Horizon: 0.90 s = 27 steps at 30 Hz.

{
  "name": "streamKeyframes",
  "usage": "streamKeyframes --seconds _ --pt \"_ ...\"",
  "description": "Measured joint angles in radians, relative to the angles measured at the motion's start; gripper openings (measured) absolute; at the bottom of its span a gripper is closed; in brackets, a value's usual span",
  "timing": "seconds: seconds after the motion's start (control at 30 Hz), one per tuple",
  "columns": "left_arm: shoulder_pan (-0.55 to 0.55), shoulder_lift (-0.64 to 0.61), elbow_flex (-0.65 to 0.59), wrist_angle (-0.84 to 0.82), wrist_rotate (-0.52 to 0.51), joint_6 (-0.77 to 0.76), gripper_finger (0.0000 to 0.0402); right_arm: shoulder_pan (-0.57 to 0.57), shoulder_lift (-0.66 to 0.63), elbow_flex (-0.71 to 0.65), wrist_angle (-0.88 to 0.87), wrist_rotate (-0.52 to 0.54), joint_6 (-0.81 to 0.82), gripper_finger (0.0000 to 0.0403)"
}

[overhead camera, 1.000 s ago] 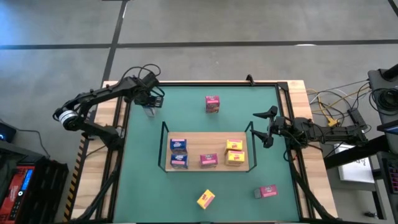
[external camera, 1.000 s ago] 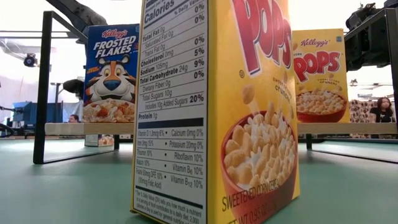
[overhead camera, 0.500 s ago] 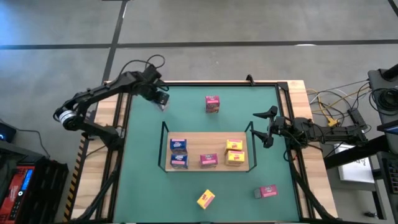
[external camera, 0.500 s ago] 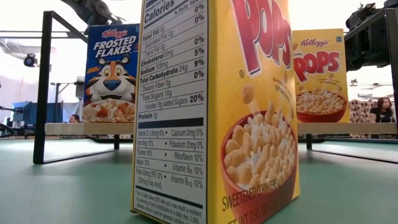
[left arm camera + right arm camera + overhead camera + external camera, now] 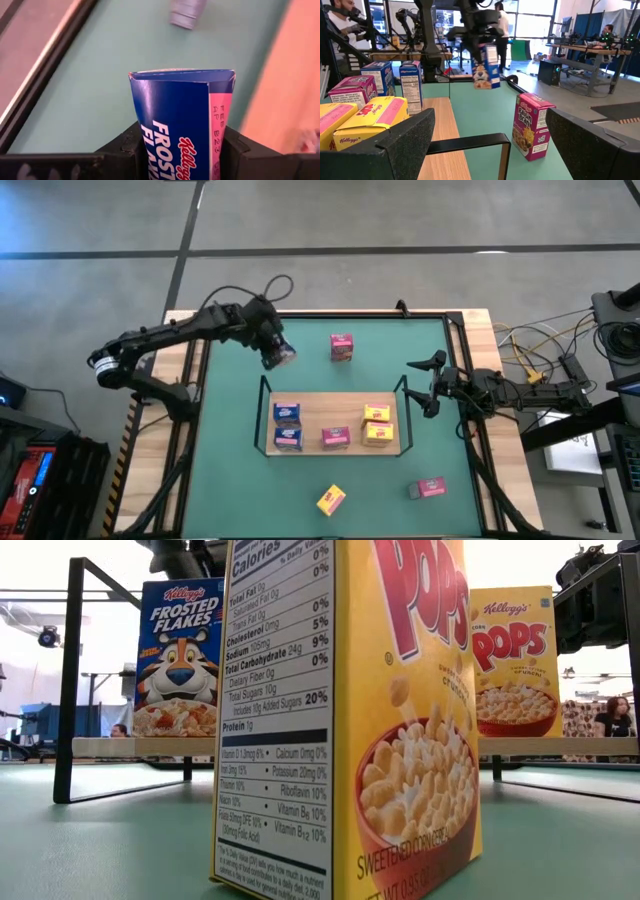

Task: Stack cereal on shelf
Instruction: Put the blue cereal box on the shelf aligned with the other blue cereal box

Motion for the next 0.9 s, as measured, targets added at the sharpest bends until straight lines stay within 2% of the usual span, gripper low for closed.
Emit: streamKeyframes --seconds 0.37,0.9 --pt "-0.181 0.000 0.008 0.007 0.002 0.031 0.0130 0.000 0.000 0.000 0.000 0.000 0.000 0.0370" --pt "-0.327 0.000 0.013 -0.001 0.003 0.017 0.0130 0.000 0.000 0.000 0.000 0.000 0.000 0.0370"
